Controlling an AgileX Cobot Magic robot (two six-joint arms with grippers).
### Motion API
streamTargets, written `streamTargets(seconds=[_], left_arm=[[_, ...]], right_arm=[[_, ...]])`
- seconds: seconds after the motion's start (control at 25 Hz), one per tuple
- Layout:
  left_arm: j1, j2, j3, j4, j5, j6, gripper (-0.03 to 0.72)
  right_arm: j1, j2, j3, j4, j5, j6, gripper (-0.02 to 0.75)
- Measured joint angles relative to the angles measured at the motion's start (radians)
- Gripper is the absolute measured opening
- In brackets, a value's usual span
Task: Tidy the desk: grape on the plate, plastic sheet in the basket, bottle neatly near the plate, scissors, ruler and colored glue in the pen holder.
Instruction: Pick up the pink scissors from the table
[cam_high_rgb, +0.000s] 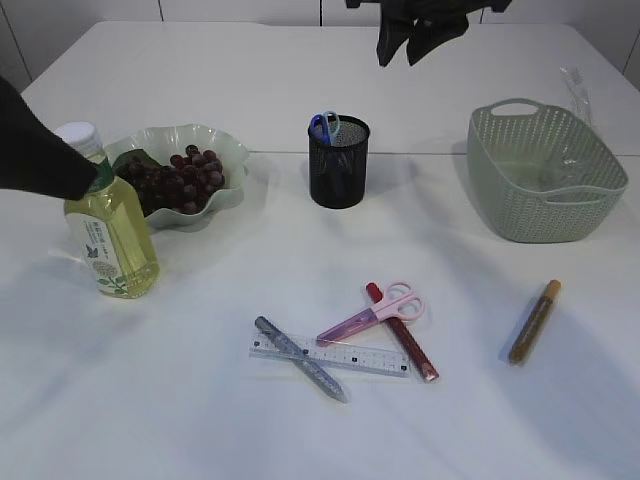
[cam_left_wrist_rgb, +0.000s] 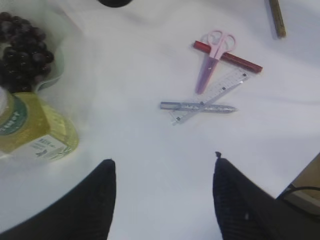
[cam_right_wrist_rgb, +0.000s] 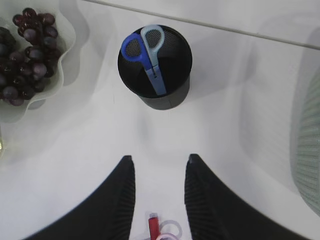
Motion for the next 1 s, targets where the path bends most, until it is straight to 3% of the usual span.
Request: streamTargets(seconds=[0.2, 0.6, 0.88, 1.0], left_arm=[[-0.061, 0.049, 0.000, 0.046, 0.005, 0.002, 0.442], [-0.071, 0.154, -0.006, 0.037, 0.005, 0.004, 0.443], [-0.076, 0.273, -0.098, 0.023, 0.001, 0.034, 0.447], [-0.118, 0.340, -0.150, 0.026, 0.001, 0.063, 0.447]], right_arm=[[-0.051, -0.095, 0.095, 0.004, 0.000, -0.004, 0.264], [-0.080, -0.297, 0.398, 0.022, 0.000, -0.008, 0.264], [-0.080, -0.379, 0.633, 0.025, 0.000, -0.035, 0.264], [-0.080, -0.402, 0.728, 0.020, -0.003, -0.065, 0.264]])
